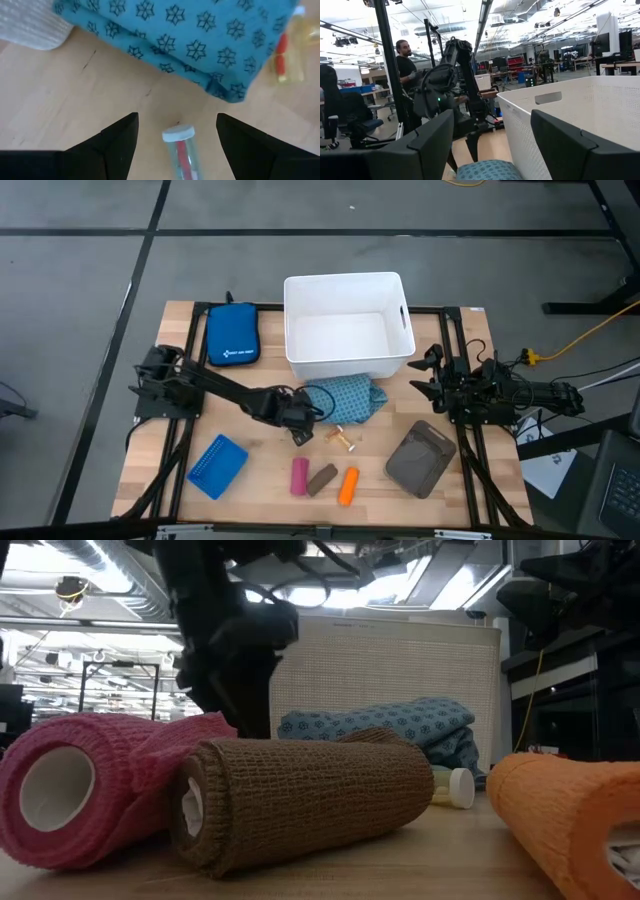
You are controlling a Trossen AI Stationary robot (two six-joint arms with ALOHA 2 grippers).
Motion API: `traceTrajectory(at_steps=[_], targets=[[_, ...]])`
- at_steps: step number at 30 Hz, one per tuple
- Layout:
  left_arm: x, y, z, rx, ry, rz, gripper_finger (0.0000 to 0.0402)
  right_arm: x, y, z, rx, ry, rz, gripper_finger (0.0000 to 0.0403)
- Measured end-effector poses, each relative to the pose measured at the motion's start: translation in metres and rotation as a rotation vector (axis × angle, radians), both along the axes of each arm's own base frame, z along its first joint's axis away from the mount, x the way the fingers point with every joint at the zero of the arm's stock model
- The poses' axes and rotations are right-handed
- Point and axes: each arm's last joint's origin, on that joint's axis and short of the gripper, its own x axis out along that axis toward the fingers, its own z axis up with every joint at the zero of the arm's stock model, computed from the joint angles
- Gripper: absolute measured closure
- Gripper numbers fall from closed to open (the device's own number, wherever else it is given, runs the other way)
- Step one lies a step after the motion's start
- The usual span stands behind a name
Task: Pick & Place Medicine items
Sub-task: Put the blue pill bottle into the blue basket
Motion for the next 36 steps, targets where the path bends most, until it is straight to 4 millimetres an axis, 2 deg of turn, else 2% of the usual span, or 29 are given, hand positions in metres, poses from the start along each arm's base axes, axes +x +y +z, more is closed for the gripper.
traceTrajectory(at_steps=[8,15,27,31,36], targets=[[0.006,-0.003,-0.017,-0.037,0.073,0.037,0.0137,0.0,0.0,0.0,0.021,0.0,0.011,0.0136],[0.001,-0.003,-0.02,-0.027,0.117,0.055,0.0137,0.0,0.0,0.0,0.021,0.001,0.01,0.0136],[0.006,-0.005,-0.03,-0.042,0.12,0.045,0.0138,0.0,0.0,0.0,0.021,0.001,0.01,0.0136],[0.008,-0.005,-0.032,-0.05,0.115,0.041,0.0153,0.0,0.0,0.0,0.021,0.002,0.01,0.0136],[0.008,-0.006,-0.031,-0.051,0.114,0.026,0.0198,0.0,0.0,0.0,0.021,0.005,0.01,0.0136]])
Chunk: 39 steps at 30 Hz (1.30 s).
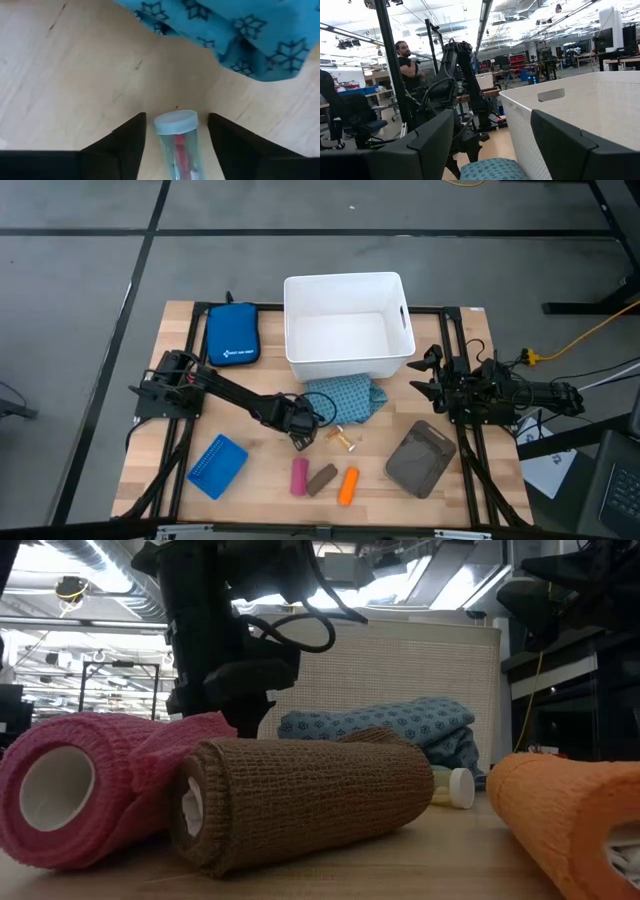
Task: Pick & Place Medicine items
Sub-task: Put the blue pill bottle into the blue basket
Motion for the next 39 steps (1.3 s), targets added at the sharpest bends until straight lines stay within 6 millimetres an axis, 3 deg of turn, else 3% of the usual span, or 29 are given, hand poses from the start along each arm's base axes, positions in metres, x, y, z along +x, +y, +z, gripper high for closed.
traceTrajectory(at_steps=[9,19,26,30,39], targets=[[0.0,0.0,0.001,0.007,0.008,-0.038,0.0281,0.0,0.0,-0.001,0.0,0.008,0.0,0.0136],[-0.004,0.0,0.006,-0.022,0.022,-0.092,0.0292,0.0,0.0,-0.002,0.001,0.019,0.0,0.0136],[-0.017,-0.004,0.048,-0.038,-0.091,-0.134,0.0297,0.0,0.0,-0.002,0.001,0.019,0.0,0.0136],[-0.04,-0.012,0.079,-0.051,-0.122,-0.16,0.0298,0.0,0.0,-0.002,0.001,0.021,0.0,0.0136],[-0.115,-0.045,0.133,-0.183,-0.132,-0.116,0.0299,0.001,0.0,-0.002,0.001,0.025,0.0,0.0136]])
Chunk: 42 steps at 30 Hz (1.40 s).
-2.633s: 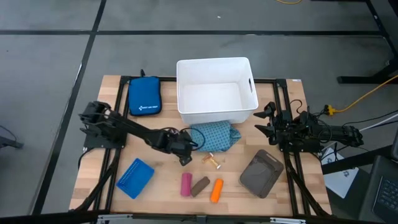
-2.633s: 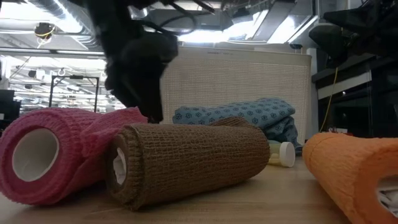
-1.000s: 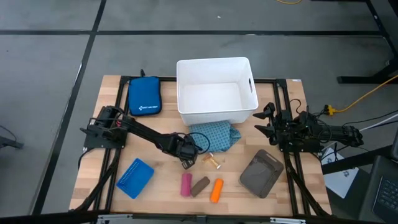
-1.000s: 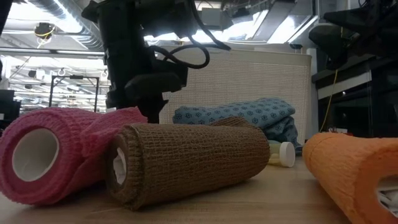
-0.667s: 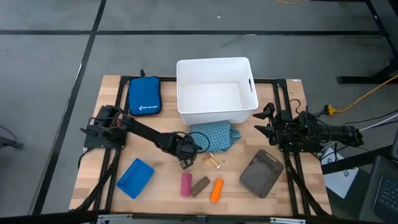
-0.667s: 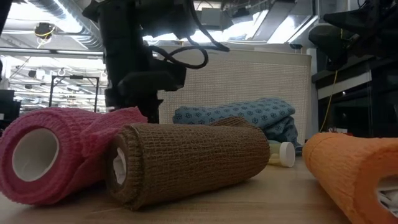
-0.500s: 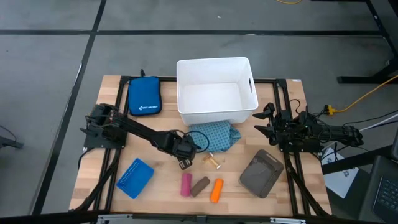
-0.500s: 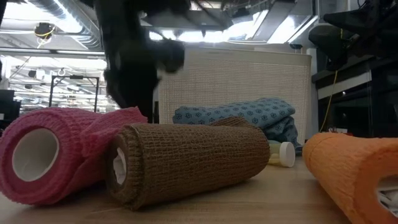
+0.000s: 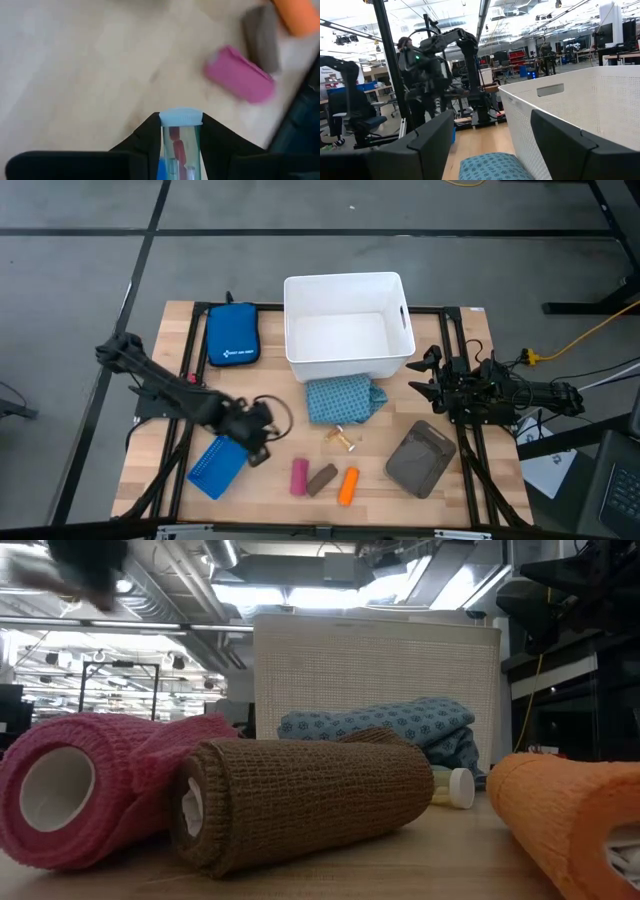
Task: Pick & Place Medicine items
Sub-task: Put the blue pill bottle into the blue basket, then put the yellow pill bottle into the blue basket
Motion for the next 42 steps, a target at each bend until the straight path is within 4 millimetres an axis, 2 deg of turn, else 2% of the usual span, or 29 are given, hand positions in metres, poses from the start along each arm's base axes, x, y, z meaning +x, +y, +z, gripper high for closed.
traceTrajectory(at_steps=[4,7,12,17,23,27,37,42], targets=[[-0.024,-0.023,0.008,-0.027,-0.019,-0.06,0.0299,0.0,0.0,0.0,0.0,0.0,0.0,0.0136],[-0.036,-0.042,0.005,-0.029,-0.006,-0.13,0.0299,0.0,0.0,0.0,0.0,0.0,0.0,0.0136],[-0.047,-0.067,-0.007,0.009,0.034,-0.195,0.0299,0.0,0.0,0.0,0.004,0.0,0.001,0.0136],[-0.052,-0.08,-0.027,0.089,0.141,-0.193,0.0299,0.0,0.0,0.0,0.005,0.0,0.001,0.0136],[-0.051,-0.09,-0.05,0.177,0.238,-0.186,0.0284,0.0,0.0,0.0,0.007,0.0,0.001,0.0136],[-0.051,-0.093,-0.059,0.204,0.28,-0.154,0.0268,0.0,0.0,0.0,0.007,0.0,0.001,0.0136],[-0.056,-0.088,-0.06,0.257,0.332,-0.106,0.018,0.0,0.0,0.0,0.007,0.0,0.001,0.0136],[-0.05,-0.079,-0.054,0.316,0.256,-0.111,0.0165,0.0,0.0,0.0,0.007,0.0,0.001,0.0136]])
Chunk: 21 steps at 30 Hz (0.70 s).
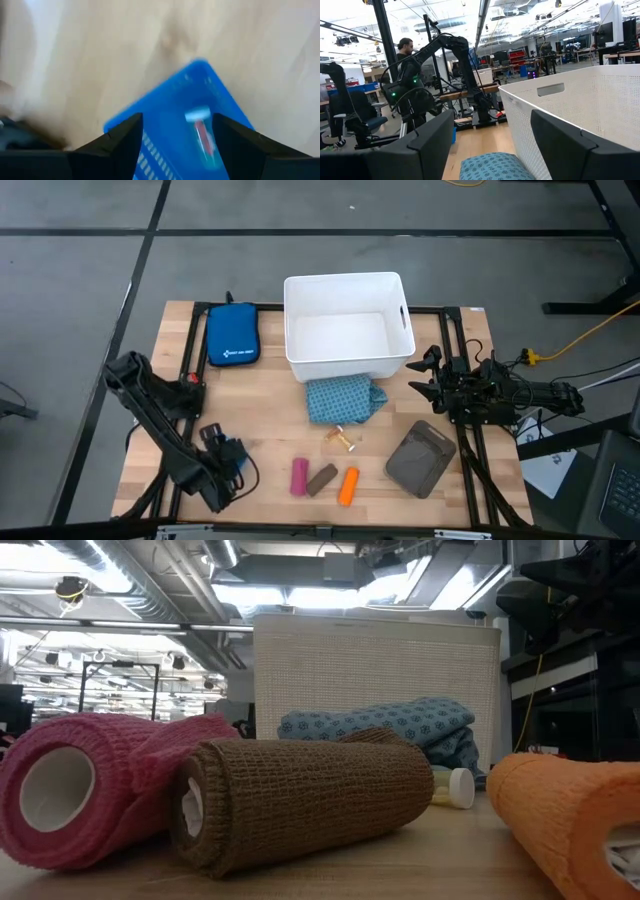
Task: Pick & Place Medicine items
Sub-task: Put the yellow pill bottle into the blue basket
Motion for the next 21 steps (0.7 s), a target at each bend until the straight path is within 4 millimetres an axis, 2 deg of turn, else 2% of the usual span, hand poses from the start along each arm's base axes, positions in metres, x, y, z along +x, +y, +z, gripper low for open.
traceTrajectory(at_steps=[5,10,17,21], targets=[[0.012,0.02,0.014,0.034,-0.131,0.07,0.0171,0.0,0.0,0.0,0.0,0.0,0.0,0.0136],[0.04,0.04,0.027,0.008,-0.318,0.108,0.0181,0.0,0.0,0.0,0.0,0.0,0.0,0.0136],[0.097,0.054,0.026,0.049,-0.462,-0.217,0.02,0.0,0.0,0.0,0.0,0.0,0.0,0.0136],[0.123,0.069,0.022,0.067,-0.493,-0.336,0.0199,0.0,0.0,0.0,0.0,0.0,0.0,0.0136]])
